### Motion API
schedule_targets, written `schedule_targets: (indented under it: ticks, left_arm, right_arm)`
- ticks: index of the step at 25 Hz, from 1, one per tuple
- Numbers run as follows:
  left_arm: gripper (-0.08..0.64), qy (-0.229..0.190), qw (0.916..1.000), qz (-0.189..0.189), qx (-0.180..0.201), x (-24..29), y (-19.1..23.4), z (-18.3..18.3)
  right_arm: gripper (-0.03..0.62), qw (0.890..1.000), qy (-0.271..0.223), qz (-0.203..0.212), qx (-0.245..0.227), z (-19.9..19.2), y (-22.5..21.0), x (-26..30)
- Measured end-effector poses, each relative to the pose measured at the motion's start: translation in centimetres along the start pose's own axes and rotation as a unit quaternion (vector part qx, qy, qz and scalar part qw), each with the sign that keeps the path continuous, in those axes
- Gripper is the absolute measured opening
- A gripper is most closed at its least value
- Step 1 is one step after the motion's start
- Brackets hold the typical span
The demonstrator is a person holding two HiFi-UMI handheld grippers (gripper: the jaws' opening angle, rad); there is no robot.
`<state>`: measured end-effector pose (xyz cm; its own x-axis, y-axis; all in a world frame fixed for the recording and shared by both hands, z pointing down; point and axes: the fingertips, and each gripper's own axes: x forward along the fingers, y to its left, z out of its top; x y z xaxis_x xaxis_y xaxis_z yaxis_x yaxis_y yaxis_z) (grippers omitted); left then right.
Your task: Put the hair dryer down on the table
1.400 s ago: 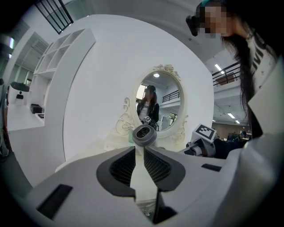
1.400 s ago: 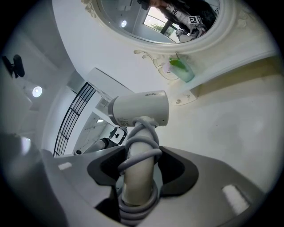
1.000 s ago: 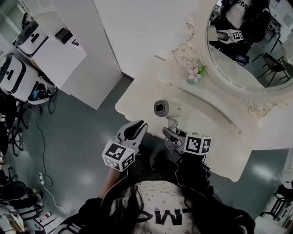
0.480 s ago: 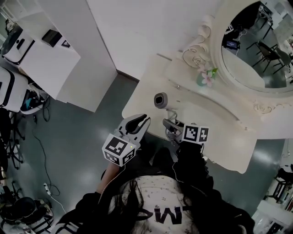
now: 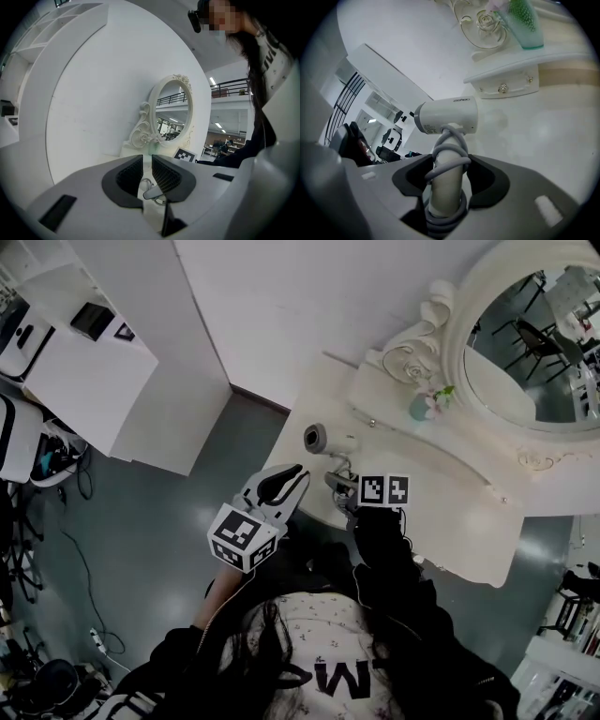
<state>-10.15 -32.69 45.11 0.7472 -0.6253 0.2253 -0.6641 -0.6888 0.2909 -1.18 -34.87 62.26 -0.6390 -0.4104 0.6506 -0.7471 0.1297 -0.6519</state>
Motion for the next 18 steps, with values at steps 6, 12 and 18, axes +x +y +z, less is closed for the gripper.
schedule_targets:
  ticks: [6,12,18]
  left_arm:
    - [0.058,0.001,1.0000,0.002,0.002,-0.3,2.2,0.6]
    - [0.058,0.007,0.9999,0.008,-0.001,-0.6,3.8,0.9]
    - [0.058,0.016,0.9999,0.003,0.002,-0.5,4.2,0.7]
  right_arm:
    - [0.235,0.999,0.023,-0.042,-0.013,0.1,-1.4,2.5]
    - [0.233,0.992,0.029,-0.095,-0.073,1.6,-2.5,3.7]
    - [0.232,0.968,0.060,-0.171,-0.175,2.7,-4.7,4.4]
